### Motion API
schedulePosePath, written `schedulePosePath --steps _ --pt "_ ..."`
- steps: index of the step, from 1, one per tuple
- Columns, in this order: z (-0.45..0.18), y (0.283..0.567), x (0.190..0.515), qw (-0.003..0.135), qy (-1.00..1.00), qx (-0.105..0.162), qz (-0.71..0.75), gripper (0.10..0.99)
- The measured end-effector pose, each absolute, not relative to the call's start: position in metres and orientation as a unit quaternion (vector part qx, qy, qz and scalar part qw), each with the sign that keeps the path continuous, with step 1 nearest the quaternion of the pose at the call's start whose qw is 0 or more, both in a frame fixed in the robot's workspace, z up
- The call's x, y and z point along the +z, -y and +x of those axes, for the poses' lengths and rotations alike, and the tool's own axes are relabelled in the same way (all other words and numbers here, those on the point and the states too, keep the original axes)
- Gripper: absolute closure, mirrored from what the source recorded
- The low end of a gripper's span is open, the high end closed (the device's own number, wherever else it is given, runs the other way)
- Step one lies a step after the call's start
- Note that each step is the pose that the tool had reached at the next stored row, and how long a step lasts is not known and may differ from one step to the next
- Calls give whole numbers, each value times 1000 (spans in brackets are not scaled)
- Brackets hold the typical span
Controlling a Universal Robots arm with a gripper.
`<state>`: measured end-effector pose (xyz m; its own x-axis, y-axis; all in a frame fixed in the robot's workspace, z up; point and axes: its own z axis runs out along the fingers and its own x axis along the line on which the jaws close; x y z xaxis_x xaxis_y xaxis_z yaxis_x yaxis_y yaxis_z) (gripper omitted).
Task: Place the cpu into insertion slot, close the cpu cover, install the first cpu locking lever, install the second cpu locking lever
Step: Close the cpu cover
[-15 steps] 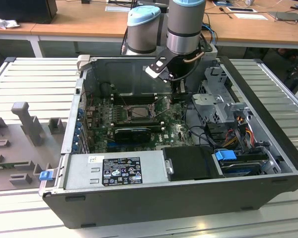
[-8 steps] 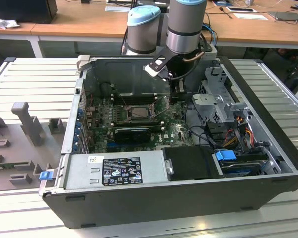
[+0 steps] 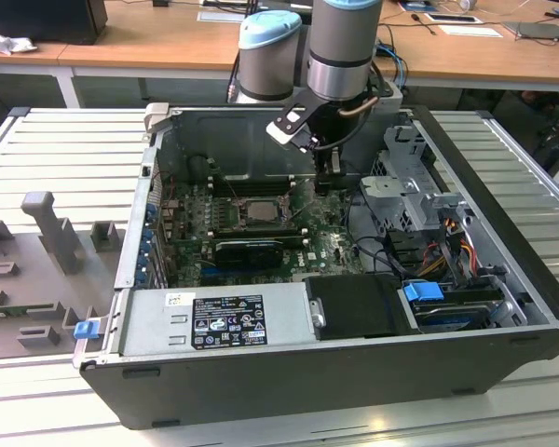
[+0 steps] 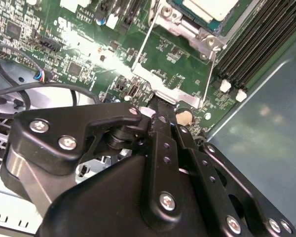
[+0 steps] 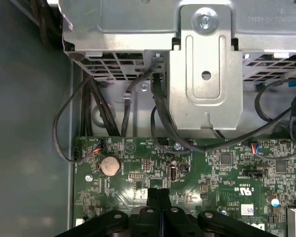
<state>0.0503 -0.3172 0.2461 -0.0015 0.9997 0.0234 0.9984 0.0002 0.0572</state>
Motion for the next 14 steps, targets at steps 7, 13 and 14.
schedulePosePath --steps 7,13,14 --pt "42 317 246 12 -707 29 706 980" --pt "25 317 246 12 -707 29 706 980" --pt "22 317 246 12 -707 29 706 980"
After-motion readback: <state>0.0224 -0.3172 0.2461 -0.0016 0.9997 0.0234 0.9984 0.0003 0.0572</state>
